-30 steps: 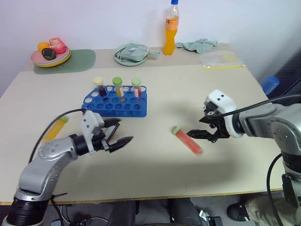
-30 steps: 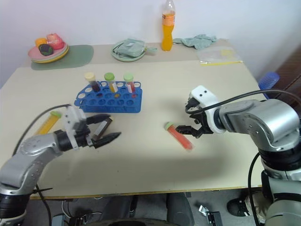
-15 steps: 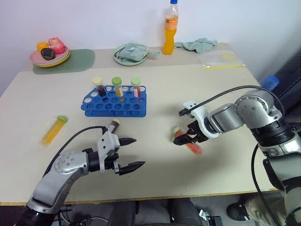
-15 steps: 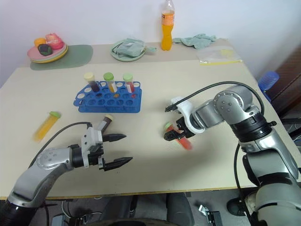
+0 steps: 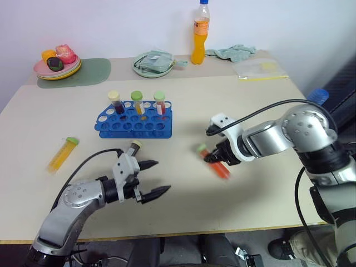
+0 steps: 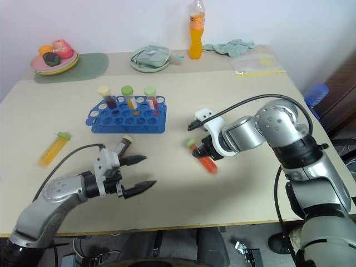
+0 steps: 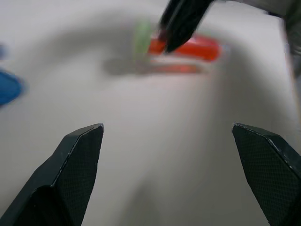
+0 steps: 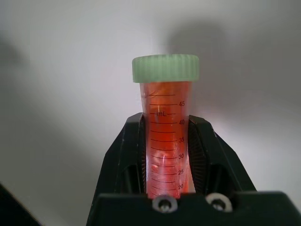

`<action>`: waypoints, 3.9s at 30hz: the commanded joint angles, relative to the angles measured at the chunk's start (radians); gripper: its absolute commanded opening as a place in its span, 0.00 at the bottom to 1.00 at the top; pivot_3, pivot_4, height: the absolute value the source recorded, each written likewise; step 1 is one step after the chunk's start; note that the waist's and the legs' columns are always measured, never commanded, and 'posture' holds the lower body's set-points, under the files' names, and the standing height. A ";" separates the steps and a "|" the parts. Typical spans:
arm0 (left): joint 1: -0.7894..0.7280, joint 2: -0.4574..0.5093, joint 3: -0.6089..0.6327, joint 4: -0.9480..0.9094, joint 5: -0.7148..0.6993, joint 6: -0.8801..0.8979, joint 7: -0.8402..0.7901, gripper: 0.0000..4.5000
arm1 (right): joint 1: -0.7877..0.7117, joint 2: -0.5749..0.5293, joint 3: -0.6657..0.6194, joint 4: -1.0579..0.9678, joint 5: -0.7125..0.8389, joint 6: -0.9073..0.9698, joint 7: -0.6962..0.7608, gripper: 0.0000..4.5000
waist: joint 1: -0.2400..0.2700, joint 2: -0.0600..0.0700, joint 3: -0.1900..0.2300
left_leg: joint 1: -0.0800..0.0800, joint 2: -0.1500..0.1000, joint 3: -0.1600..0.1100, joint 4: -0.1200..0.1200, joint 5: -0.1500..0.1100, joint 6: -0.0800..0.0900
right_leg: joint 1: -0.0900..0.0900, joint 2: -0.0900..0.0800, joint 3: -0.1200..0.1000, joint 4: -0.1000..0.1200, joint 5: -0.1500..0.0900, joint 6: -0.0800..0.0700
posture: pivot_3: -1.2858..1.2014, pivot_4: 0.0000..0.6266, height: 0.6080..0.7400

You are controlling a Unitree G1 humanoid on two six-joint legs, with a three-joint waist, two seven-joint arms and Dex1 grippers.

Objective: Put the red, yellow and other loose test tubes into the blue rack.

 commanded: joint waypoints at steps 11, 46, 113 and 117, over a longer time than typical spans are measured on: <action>-0.052 -0.013 0.249 0.129 -0.068 0.044 0.136 1.00 | 0.200 0.552 0.092 0.181 -1.087 -1.363 0.409 0.18 | -0.021 0.000 0.000 | 0.003 0.001 0.000 0.000 0.001 -0.002 | 0.000 0.003 0.001 0.004 0.000 -0.001 | 0.52 0.24 1.00; 0.015 0.012 0.342 0.105 -0.078 0.092 0.177 1.00 | 0.145 0.899 -0.060 0.760 -1.340 -1.687 0.570 0.40 | -0.029 0.001 0.000 | 0.003 0.001 0.000 -0.003 0.003 -0.006 | -0.005 0.003 0.003 0.010 0.001 -0.002 | 0.52 0.24 1.00; -0.246 -0.301 0.192 0.065 0.339 -0.274 0.541 0.17 | 0.545 0.382 -0.076 -0.176 -1.169 -1.022 0.866 0.94 | 0.005 -0.009 0.002 | 0.004 -0.002 0.002 0.003 0.004 -0.006 | -0.003 -0.001 0.002 0.013 0.001 -0.001 | 0.52 0.24 1.00; -0.271 -0.388 0.155 0.161 0.426 -0.353 0.661 0.17 | 0.547 0.374 -0.072 -0.194 -1.165 -1.002 0.873 0.94 | 0.000 -0.009 0.002 | 0.004 -0.002 0.002 0.002 0.003 -0.006 | -0.003 0.000 0.002 0.013 0.001 -0.001 | 0.52 0.24 1.00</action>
